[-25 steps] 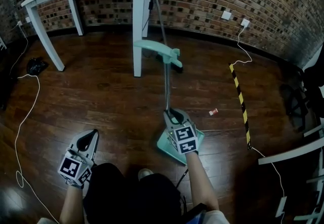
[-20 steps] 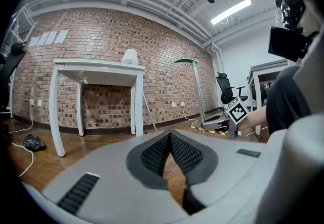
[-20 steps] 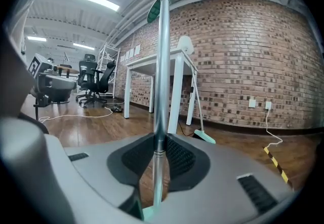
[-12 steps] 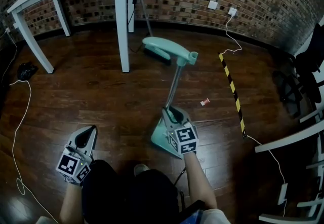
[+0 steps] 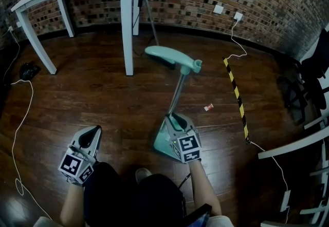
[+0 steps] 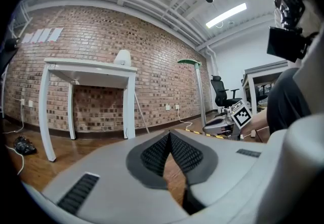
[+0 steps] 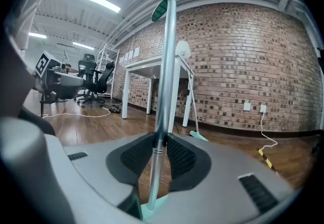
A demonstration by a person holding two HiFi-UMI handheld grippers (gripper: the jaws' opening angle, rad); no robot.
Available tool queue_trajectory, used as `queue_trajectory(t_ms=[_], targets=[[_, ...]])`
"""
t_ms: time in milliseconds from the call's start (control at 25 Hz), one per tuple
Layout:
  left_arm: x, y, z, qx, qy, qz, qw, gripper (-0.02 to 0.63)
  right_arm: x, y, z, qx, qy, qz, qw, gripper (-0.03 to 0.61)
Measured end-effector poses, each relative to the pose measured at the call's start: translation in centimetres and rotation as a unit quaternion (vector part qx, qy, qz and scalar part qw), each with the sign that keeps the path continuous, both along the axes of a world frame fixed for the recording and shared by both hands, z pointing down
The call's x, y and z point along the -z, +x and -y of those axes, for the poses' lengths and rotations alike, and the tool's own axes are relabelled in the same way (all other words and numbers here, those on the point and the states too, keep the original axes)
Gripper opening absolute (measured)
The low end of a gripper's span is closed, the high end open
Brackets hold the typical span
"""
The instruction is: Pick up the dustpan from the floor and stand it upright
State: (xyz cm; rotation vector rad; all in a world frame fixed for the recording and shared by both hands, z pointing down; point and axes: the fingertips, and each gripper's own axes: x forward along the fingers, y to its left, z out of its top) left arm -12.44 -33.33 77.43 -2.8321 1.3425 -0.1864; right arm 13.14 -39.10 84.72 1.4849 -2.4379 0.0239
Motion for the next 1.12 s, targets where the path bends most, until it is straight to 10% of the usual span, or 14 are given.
queue_trajectory(t_ms=[680,1120], targets=[[1.4,1.5,1.1,0.006,-0.02,-0.039,0.999,0.006,2.9,3.1,-3.1,0.007,0.017,0.012,1.0,0.129],[18.5,2.5,2.1,0.008,-0.037,-0.005,0.9993,0.008,24.8,7.9,-2.5,-0.071,0.053,0.057,0.994,0.056]])
